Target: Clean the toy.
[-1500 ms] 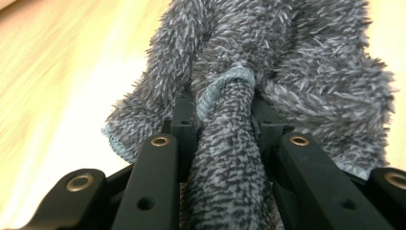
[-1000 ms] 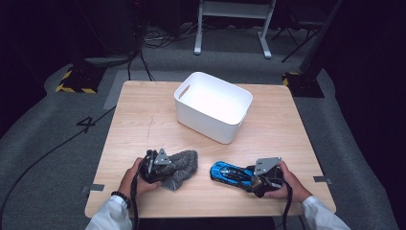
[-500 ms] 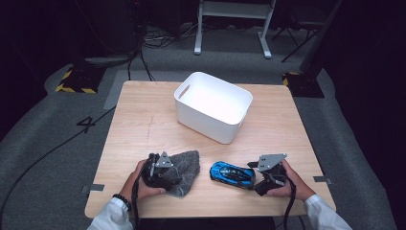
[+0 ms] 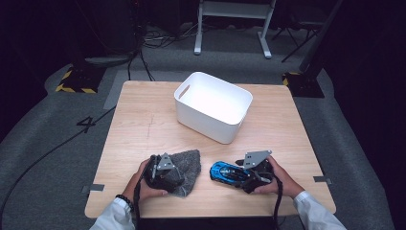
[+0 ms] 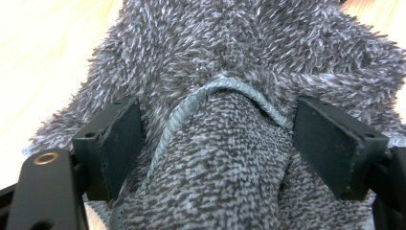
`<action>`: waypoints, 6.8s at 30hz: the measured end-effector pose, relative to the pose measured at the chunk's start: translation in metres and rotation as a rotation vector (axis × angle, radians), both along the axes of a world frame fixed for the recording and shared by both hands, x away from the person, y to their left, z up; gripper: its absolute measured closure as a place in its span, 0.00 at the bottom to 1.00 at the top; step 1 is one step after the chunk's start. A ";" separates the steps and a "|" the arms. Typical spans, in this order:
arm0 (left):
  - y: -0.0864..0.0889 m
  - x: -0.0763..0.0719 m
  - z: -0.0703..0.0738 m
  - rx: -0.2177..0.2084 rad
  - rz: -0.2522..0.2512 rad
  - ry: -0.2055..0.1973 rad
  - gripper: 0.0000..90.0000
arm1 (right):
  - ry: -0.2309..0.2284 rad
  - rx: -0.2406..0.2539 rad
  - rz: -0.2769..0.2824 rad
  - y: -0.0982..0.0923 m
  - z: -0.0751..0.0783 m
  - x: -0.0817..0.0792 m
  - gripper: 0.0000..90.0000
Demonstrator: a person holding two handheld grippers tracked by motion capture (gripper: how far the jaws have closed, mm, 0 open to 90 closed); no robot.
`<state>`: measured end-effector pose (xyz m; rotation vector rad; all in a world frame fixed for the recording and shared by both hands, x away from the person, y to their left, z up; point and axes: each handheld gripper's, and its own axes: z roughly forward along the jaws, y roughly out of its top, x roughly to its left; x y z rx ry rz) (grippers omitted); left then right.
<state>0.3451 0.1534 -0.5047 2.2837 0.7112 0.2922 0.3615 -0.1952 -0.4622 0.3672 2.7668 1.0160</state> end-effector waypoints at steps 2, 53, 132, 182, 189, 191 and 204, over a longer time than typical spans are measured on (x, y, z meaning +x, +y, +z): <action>0.000 0.000 0.000 -0.001 -0.002 -0.001 0.20 | 0.000 -0.018 0.003 0.007 0.000 0.002 0.24; 0.000 0.004 -0.001 -0.013 -0.007 -0.004 0.20 | 0.078 -0.097 -0.013 0.058 -0.009 0.028 0.28; -0.114 -0.017 0.032 0.022 -0.276 -0.163 0.81 | -0.051 0.496 -0.003 -0.002 0.063 0.002 0.30; -0.143 -0.024 0.032 -0.076 -0.412 -0.108 0.82 | -0.132 0.520 -0.148 -0.040 0.063 0.015 0.30; -0.150 -0.022 0.036 -0.097 -0.396 -0.119 0.82 | -0.109 0.559 -0.154 -0.034 0.062 0.014 0.30; -0.150 -0.019 0.034 -0.097 -0.383 -0.115 0.82 | -0.117 0.557 -0.143 -0.031 0.064 0.011 0.30; -0.127 0.009 0.032 -0.130 -0.274 -0.076 0.82 | -0.035 0.653 -0.058 -0.033 0.069 0.004 0.30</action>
